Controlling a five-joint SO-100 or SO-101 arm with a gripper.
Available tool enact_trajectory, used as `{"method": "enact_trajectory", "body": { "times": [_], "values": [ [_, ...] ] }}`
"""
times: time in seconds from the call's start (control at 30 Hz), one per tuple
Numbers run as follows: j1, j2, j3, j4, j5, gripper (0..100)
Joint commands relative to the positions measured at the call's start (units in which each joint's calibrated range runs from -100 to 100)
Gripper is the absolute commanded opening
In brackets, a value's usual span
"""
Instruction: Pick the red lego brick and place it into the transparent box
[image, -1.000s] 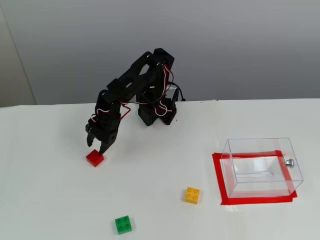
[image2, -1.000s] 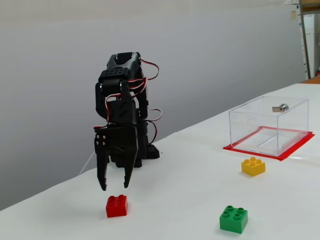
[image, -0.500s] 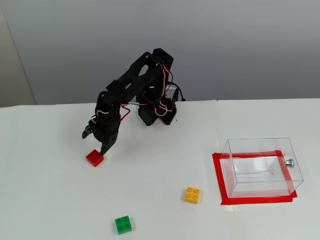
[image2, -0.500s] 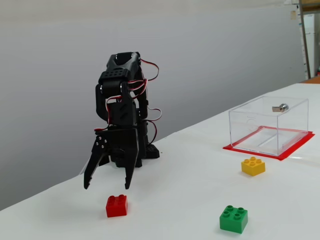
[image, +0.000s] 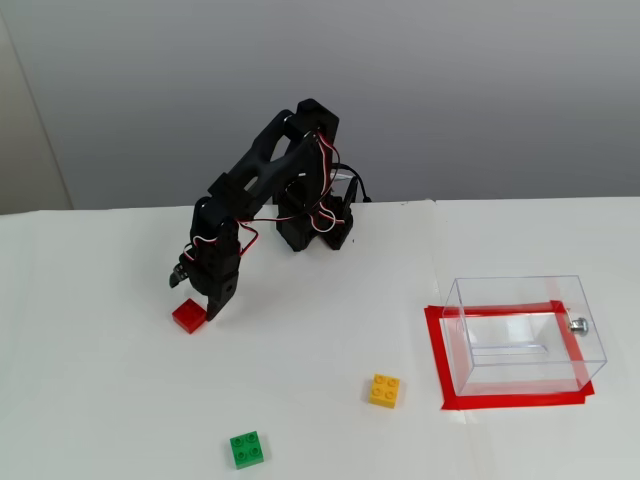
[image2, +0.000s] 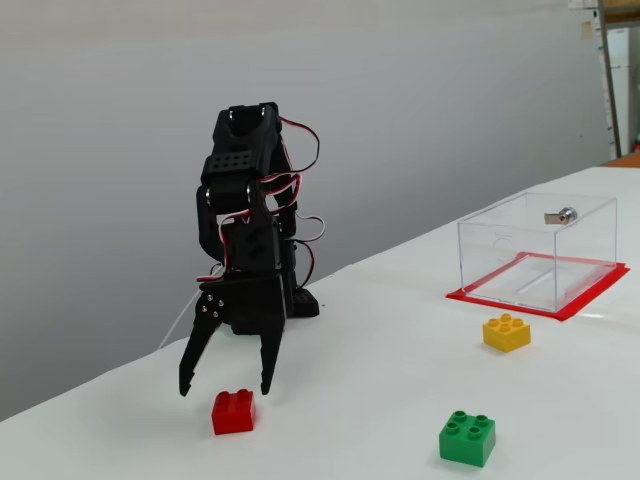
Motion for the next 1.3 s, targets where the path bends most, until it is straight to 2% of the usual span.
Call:
{"method": "enact_trajectory", "body": {
  "times": [0.0, 0.73, 1.0, 1.27],
  "values": [
    [0.63, 0.39, -0.11, -2.77, 0.17, 36],
    [-0.48, 5.40, 0.07, -8.86, 0.28, 35],
    [-0.63, 5.40, 0.16, -8.25, 0.22, 16],
    [-0.41, 4.80, 0.25, -8.16, 0.22, 14]
  ]
}}
